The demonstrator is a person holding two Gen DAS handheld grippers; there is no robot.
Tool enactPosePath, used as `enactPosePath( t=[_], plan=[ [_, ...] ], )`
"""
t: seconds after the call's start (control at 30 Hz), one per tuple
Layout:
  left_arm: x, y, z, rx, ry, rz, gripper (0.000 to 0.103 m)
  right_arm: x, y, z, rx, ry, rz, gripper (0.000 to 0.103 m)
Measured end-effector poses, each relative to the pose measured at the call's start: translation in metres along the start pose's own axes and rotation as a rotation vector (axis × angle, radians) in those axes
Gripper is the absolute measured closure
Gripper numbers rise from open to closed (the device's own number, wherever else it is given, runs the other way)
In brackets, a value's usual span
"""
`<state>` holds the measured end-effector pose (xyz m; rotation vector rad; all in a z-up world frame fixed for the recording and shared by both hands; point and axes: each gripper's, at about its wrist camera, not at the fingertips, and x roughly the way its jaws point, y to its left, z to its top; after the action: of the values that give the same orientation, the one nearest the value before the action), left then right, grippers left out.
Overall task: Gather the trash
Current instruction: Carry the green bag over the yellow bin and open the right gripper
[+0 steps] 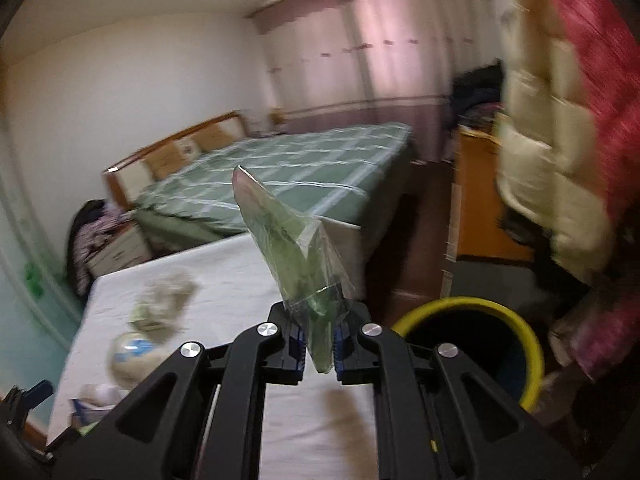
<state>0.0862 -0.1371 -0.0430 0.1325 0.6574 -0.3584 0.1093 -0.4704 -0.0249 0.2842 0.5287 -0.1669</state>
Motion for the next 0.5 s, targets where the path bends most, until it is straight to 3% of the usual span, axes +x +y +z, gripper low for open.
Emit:
enactPosePath(
  t=[0.27,0.43,0.5],
  plan=[
    [0.057,-0.049,0.007,0.059,0.087,-0.050,0.004,0.043,-0.085,-0.036,0.099,0.111,-0.201,0.092],
    [0.082,-0.061,0.008,0.069,0.125,-0.043,0.004,0.076,-0.107,-0.049,0.128,0.188,-0.243,0.090],
    [0.091,-0.063,0.010,0.068,0.132,-0.035,0.004,0.082,-0.112,-0.054,0.133,0.200,-0.257,0.083]
  ],
)
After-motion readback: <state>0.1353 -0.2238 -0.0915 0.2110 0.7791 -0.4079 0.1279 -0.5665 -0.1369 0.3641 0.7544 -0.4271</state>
